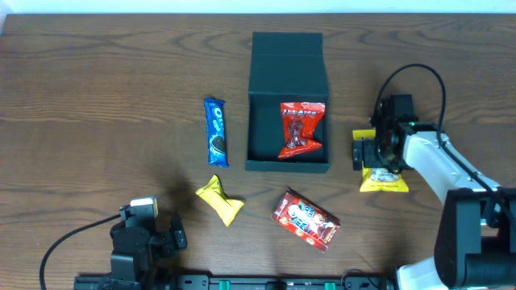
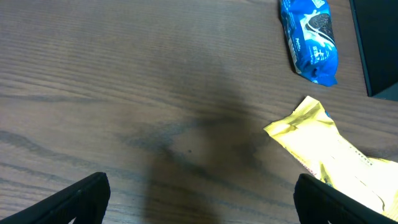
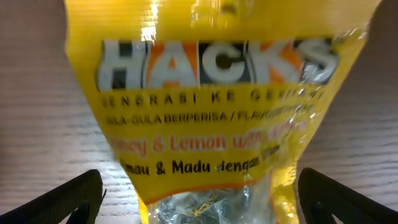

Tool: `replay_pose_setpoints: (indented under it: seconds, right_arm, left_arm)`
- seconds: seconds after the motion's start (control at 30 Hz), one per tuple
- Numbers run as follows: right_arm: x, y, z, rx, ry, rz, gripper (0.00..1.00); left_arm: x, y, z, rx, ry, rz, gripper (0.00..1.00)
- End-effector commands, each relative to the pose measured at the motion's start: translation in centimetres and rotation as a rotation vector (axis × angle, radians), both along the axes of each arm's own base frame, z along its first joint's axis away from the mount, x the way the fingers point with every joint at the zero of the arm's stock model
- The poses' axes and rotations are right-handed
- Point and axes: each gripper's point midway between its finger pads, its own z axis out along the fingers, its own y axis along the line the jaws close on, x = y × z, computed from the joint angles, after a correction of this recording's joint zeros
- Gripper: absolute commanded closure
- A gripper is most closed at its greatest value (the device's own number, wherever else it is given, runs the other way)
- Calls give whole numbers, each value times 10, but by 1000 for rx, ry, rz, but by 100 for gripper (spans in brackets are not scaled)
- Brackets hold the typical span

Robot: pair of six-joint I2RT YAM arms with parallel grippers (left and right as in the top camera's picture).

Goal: Pack container
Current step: 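Move the right gripper to the yellow Hacks bag and grasp it, then lift the yellow bag and lower it into the box beside the red bag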

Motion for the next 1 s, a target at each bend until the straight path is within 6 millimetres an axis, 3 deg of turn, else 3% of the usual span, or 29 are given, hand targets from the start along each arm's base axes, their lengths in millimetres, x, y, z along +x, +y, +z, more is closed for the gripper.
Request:
replay_pose_setpoints:
  seconds: [0.0,0.13,0.2,0.4,0.73,0.97]
  right_arm:
    - [-6,-2,-7,-3,14,10,1]
    - [-9,-2,-10,-1,20,10,1]
    - [-9,-1,-10,1,20,10,6]
    - [-8,-1,-10,1,20,11,37]
    - [-8,-1,-10,1,20,11,38]
    - [-8,-1,-10,2,20,12,46]
  left_arm:
    - [-5,2,-17,20,52,-6,5]
    - [-5,2,-17,20,52,-6,5]
    - [-5,2,-17,20,52,-6,5]
    - [-5,2,-17,20,52,-6,5]
    - [-5,2,-17,20,52,-6,5]
    - [-5,2,-17,20,52,-6,5]
